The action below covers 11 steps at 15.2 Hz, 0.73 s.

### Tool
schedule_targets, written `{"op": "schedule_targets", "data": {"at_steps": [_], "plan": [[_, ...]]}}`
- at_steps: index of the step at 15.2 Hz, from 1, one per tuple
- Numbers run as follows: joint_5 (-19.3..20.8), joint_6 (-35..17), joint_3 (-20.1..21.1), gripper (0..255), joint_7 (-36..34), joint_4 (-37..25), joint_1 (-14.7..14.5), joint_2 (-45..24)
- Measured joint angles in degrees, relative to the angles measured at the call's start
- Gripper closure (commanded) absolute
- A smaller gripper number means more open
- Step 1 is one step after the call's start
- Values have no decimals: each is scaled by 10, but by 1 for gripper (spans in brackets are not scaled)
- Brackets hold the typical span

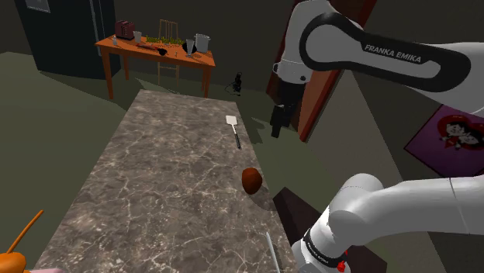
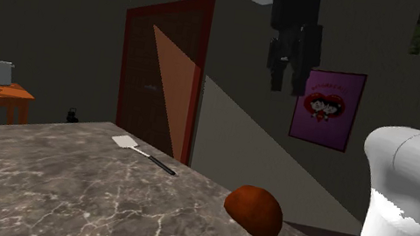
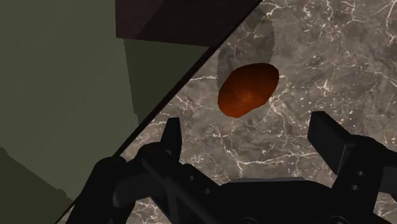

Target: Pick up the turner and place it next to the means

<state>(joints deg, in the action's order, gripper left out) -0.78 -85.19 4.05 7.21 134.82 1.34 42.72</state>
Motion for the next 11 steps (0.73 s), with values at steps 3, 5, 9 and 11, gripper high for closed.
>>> {"op": "schedule_targets", "data": {"at_steps": [3, 5, 9, 11], "plan": [[-1, -17, 1, 0, -13, -8, 7, -24], [-4, -49, 5, 0, -33, -10, 15, -57], [-3, -111, 3, 0, -70, -28, 37, -134], [-1, -136, 0, 0, -87, -44, 48, -173]]}}
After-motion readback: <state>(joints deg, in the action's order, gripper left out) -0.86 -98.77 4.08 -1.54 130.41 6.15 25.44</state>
